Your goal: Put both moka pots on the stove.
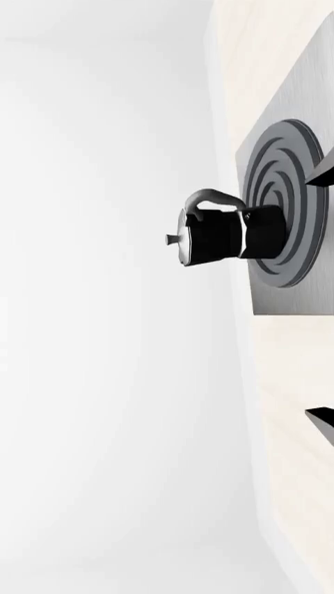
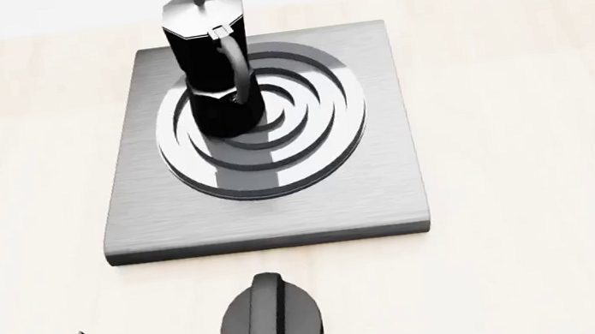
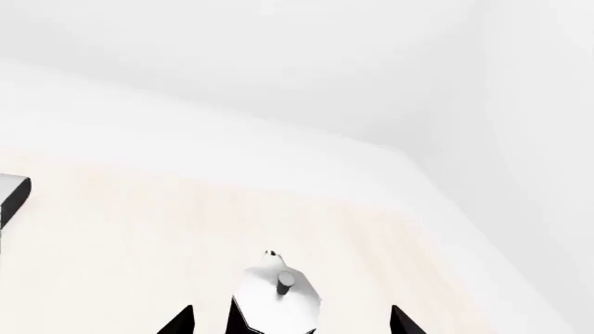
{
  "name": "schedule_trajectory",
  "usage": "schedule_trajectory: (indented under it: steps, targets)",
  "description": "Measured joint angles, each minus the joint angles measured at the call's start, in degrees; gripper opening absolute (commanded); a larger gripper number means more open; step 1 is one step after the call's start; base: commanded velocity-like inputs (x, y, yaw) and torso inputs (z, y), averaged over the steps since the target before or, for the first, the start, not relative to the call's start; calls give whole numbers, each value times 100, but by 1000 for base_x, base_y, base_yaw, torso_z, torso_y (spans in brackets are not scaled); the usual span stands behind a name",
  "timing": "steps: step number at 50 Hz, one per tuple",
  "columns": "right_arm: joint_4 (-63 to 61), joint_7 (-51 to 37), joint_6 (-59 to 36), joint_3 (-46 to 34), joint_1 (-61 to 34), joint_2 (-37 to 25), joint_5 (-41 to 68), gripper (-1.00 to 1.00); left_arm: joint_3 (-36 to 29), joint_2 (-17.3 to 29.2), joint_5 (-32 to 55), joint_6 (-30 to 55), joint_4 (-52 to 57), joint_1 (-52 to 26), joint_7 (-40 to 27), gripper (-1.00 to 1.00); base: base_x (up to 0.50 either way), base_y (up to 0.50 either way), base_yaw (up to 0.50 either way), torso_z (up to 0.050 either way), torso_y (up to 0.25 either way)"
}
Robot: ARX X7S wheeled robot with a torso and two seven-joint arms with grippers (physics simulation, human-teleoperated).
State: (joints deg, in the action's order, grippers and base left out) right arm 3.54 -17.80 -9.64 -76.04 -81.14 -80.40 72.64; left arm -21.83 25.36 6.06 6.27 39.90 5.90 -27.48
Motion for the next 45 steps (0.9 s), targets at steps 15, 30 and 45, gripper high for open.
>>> schedule_trajectory:
  steps: [15,30,45]
  targets:
    - [1275,717,-400,-39,-19,455,60,100,-40,1,-2,25,8,-20,-11,100,0,0,0,0,0]
    - [2435,1264,-539,-124,44,1179,6,100,-110,-10,-15,50,-19,-63,-5,100,0,0,0,0,0]
    - [3325,1571,-438,-146,247,1725,12,100,-172,-20,-28,31,-81,-94,2,100,0,0,0,0,0]
